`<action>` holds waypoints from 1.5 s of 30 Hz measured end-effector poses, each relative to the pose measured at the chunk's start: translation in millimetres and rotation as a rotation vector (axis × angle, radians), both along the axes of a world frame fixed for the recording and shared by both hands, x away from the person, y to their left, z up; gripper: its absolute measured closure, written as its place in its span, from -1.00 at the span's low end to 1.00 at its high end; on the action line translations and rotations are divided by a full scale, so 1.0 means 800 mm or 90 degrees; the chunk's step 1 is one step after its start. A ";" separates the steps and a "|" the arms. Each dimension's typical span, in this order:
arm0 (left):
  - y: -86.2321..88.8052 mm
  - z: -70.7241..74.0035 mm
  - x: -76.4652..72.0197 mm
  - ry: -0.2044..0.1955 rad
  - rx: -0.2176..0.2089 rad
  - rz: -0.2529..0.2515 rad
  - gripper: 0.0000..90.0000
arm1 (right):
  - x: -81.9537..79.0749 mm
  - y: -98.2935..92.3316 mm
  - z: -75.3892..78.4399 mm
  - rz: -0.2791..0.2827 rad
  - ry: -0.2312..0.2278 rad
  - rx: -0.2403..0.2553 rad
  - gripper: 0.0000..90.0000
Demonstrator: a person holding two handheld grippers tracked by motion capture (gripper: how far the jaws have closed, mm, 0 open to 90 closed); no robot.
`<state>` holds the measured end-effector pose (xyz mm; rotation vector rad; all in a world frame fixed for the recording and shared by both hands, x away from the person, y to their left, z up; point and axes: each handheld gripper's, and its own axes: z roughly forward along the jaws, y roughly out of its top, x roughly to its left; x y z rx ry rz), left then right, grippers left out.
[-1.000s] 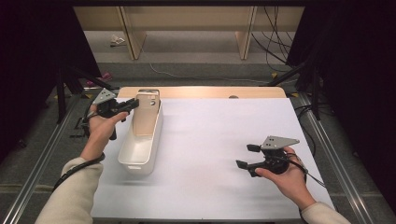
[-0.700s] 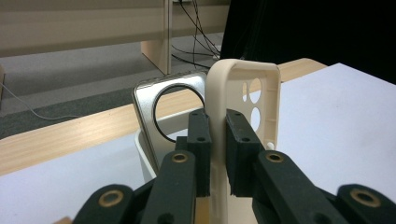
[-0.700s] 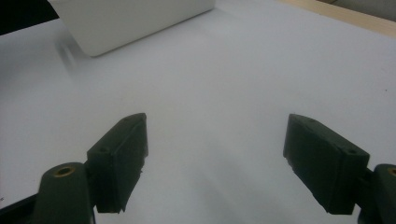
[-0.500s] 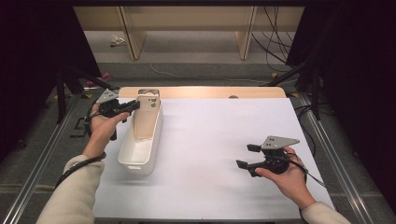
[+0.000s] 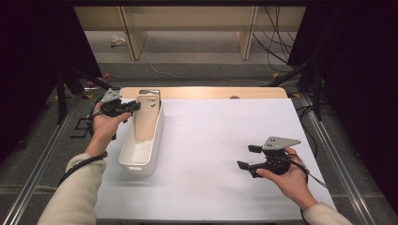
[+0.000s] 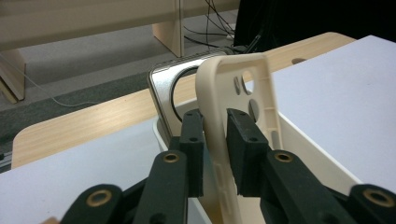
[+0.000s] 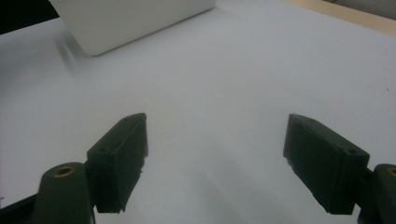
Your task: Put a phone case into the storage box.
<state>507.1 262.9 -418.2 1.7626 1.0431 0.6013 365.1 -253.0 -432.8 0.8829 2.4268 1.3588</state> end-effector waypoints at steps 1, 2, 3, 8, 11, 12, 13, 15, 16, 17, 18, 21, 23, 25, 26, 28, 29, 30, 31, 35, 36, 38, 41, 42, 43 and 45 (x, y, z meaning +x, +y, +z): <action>-0.001 0.000 0.001 0.001 0.002 0.003 0.66 | 0.000 0.000 0.000 0.000 0.001 0.000 -0.49; -0.001 0.000 0.002 0.003 0.007 0.005 0.65 | 0.000 0.000 0.000 0.000 0.001 0.000 -0.49; -0.002 0.000 0.003 0.003 0.013 0.006 0.65 | 0.000 0.000 0.000 0.001 0.001 -0.001 -0.49; -0.007 -0.001 0.009 0.009 0.037 0.011 0.64 | 0.000 0.000 0.000 0.002 0.001 -0.001 -0.49; -0.009 -0.001 0.012 0.017 0.047 0.025 0.61 | 0.000 0.000 0.000 0.002 0.001 0.001 -0.49; -0.009 -0.001 0.012 0.018 0.051 0.029 0.59 | 0.000 0.000 0.000 0.002 0.001 0.001 -0.49; -0.009 -0.001 0.012 0.019 0.058 0.033 0.58 | 0.000 0.000 0.000 0.002 0.002 0.001 -0.49; -0.009 0.000 0.013 0.018 0.075 0.041 0.52 | 0.000 0.000 0.000 0.002 0.002 0.001 -0.49; -0.009 0.001 0.014 0.019 0.083 0.045 0.46 | 0.000 0.000 0.000 0.003 0.002 0.001 -0.49; -0.009 0.002 0.014 0.018 0.085 0.048 0.42 | 0.000 0.000 0.000 0.003 0.002 0.000 -0.49; -0.008 0.004 0.014 0.017 0.089 0.047 0.42 | 0.000 0.000 0.000 0.003 0.002 0.000 -0.49; -0.008 0.008 0.014 0.012 0.103 0.047 0.41 | 0.000 0.000 0.000 0.003 0.002 0.000 -0.49; -0.008 0.010 0.013 0.012 0.108 0.045 0.43 | 0.000 0.000 0.000 0.003 0.002 -0.001 -0.49; -0.009 0.011 0.012 0.010 0.105 0.043 0.46 | 0.000 0.000 0.000 0.004 0.003 -0.002 -0.49; -0.009 0.012 0.011 0.010 0.105 0.044 0.47 | 0.000 0.001 0.000 0.004 0.003 -0.002 -0.49; -0.009 0.013 0.010 0.010 0.103 0.046 0.47 | 0.000 0.001 0.000 0.005 0.003 -0.001 -0.50; -0.009 0.013 0.009 0.011 0.102 0.047 0.47 | 0.000 0.001 -0.001 0.005 0.002 -0.001 -0.50; -0.009 0.015 0.007 0.012 0.096 0.048 0.47 | 0.000 0.000 -0.001 0.005 0.002 -0.001 -0.50; -0.010 0.016 0.006 0.013 0.090 0.049 0.45 | 0.000 0.000 0.000 0.004 0.003 -0.002 -0.50; -0.012 0.024 -0.002 0.024 0.061 0.055 0.18 | 0.000 0.000 0.000 0.004 0.002 -0.001 -0.50; -0.013 0.027 -0.005 0.030 0.049 0.057 0.09 | 0.000 0.000 0.000 0.004 0.002 0.000 -0.50; -0.015 0.030 -0.012 0.039 0.035 0.053 -0.13 | 0.000 0.000 0.000 0.004 0.002 0.000 -0.50; -0.019 0.032 -0.025 0.040 0.040 0.054 -0.42 | 0.000 -0.001 0.000 0.003 0.000 0.001 -0.50; -0.020 0.032 -0.028 0.038 0.044 0.053 -0.49 | 0.001 -0.001 0.000 0.002 0.001 0.002 -0.50; -0.021 0.033 -0.034 0.036 0.045 0.052 -0.57 | 0.001 -0.001 0.000 0.001 0.001 0.002 -0.50; -0.022 0.035 -0.043 0.032 0.041 0.043 -0.66 | 0.002 -0.002 0.000 -0.001 0.002 0.003 -0.50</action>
